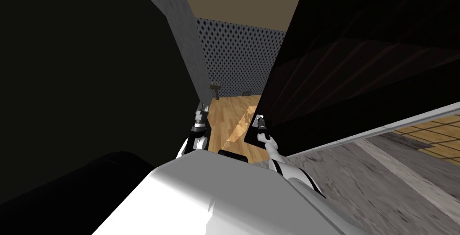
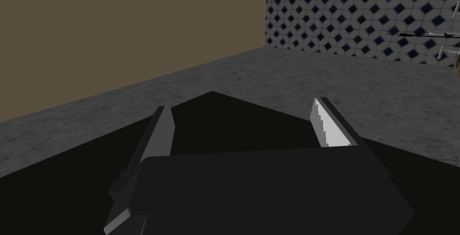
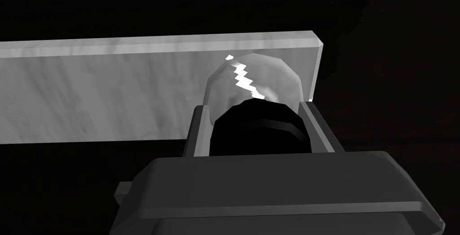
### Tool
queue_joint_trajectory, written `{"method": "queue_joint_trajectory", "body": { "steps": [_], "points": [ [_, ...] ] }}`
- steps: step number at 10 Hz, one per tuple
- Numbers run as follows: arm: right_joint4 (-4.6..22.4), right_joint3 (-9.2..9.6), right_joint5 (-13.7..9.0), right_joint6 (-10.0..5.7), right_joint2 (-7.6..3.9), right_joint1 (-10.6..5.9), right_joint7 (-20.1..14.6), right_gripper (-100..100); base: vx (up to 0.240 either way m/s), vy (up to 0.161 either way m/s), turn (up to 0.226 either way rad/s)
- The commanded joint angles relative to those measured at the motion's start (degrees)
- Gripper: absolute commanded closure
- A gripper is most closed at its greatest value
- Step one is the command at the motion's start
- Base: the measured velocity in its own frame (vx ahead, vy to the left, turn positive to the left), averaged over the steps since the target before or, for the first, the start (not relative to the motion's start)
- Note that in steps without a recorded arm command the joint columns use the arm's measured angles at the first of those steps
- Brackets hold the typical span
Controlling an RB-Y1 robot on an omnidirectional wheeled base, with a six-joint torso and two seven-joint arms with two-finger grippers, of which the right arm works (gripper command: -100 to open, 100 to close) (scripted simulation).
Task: Push the door open
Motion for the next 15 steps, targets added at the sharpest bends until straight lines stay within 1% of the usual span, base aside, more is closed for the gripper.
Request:
{"method": "queue_joint_trajectory", "body": {
  "steps": [1,2,3,4,6,11,15],
  "points": [
    [-0.3,-0.92,-0.2,0.02,-0.37,-0.1,0.3,100,0.135,0.088,-0.054],
    [-0.2,-1.17,-0.3,0.02,-0.44,-0.09,0.4,100,0.151,0.095,-0.055],
    [-0.7,-0.87,-0.2,0.48,-0.23,0.46,0.3,100,0.071,0.038,-0.03],
    [-0.7,-1.49,-0.4,0.44,-0.53,0.52,0.5,100,0.115,0.019,-0.025],
    [-0.6,-2.12,-0.6,0.39,-0.76,0.61,0.7,100,0.188,0.039,-0.036],
    [-0.2,-4.82,-1.5,0.2,-1.78,1.01,1.6,100,0.198,0.049,-0.047],
    [0.2,-7.38,-2.3,0.01,-2.76,1.39,2.5,100,0.205,0.058,-0.06]
  ]
}}
